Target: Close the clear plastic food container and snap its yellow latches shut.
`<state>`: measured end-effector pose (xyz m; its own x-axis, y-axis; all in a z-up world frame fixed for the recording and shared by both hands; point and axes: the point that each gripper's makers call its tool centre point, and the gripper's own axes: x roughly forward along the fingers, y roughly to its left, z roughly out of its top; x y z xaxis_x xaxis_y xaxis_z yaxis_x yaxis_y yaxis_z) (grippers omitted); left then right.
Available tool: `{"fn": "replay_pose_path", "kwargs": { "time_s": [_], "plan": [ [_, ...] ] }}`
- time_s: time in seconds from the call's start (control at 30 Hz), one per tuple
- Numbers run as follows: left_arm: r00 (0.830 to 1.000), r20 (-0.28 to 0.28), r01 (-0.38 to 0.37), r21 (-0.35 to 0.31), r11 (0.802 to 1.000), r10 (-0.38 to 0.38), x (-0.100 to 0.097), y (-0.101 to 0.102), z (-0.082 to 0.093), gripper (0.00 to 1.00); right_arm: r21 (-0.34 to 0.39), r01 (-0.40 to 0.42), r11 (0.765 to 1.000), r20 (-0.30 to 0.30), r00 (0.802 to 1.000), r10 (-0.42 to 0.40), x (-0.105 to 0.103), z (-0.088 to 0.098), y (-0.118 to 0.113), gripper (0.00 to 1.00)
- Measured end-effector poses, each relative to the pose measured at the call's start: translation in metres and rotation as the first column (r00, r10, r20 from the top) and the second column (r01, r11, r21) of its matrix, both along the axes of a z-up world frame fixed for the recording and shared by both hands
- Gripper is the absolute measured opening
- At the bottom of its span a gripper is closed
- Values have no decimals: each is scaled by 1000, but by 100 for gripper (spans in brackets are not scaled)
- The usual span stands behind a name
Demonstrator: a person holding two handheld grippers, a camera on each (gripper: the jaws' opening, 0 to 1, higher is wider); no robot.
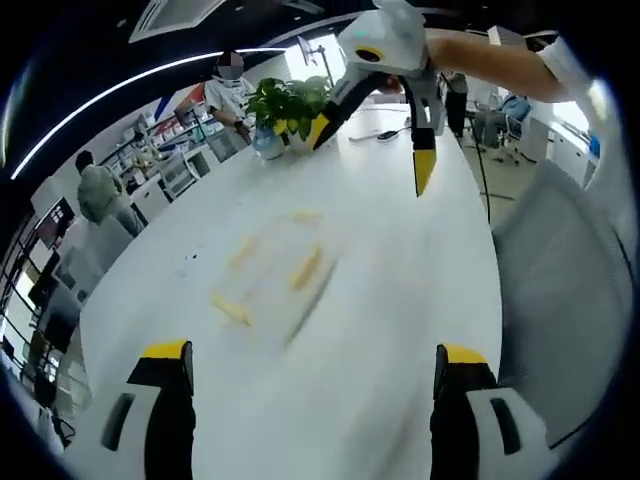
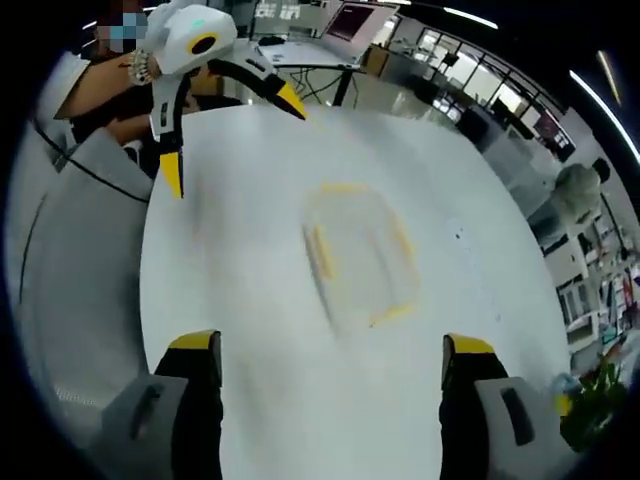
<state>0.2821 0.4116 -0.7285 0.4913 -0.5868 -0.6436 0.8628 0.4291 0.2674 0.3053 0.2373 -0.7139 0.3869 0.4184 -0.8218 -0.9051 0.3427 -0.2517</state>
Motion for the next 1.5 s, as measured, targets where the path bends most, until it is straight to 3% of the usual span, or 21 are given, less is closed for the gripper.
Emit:
{"fn": "replay_pose_path", "kwargs": {
  "time_s": [0.1, 0.37, 0.6, 0.77, 0.87, 0.97, 1.07, 1.27, 1.4, 1.5],
  "plan": [
    [1000, -1, -14, -37, 999, 14, -15, -2, -1, 99, 20, 16, 1000, 3, 1000, -16, -12, 1, -2, 86],
    [998, -5, -69, -58, 996, 69, -36, 10, -6, 98, 34, 62, 997, 26, 998, -63, -33, -3, -10, 86],
    [986, 93, -128, -100, 987, 137, -42, 23, 4, 97, 81, 117, 990, 87, 988, -124, -44, -2, -15, 84],
    [981, 52, -168, -231, 958, 185, -53, 21, 9, 97, 145, 156, 977, 84, 982, -170, -55, -5, -11, 85],
    [975, 69, -187, -253, 949, 211, -56, 24, 9, 98, 157, 177, 972, 109, 975, -195, -60, -8, -7, 85],
    [975, 65, -192, -249, 949, 214, -63, 24, 5, 98, 178, 192, 965, 115, 970, -214, -66, -13, -2, 84],
    [979, 85, -166, -215, 962, 188, -69, 27, 2, 98, 172, 201, 964, 132, 965, -225, -69, -17, -1, 83],
    [973, 87, -188, -234, 954, 213, -70, 31, 5, 97, 276, 261, 925, 122, 945, -303, -76, -21, 10, 83],
    [971, 85, -198, -227, 954, 222, -67, 32, 2, 96, 286, 281, 916, 112, 939, -324, -77, -29, 12, 82],
    [973, 77, -199, -215, 956, 219, -68, 31, -2, 96, 341, 316, 885, 100, 924, -369, -75, -30, 12, 82]
  ]
}}
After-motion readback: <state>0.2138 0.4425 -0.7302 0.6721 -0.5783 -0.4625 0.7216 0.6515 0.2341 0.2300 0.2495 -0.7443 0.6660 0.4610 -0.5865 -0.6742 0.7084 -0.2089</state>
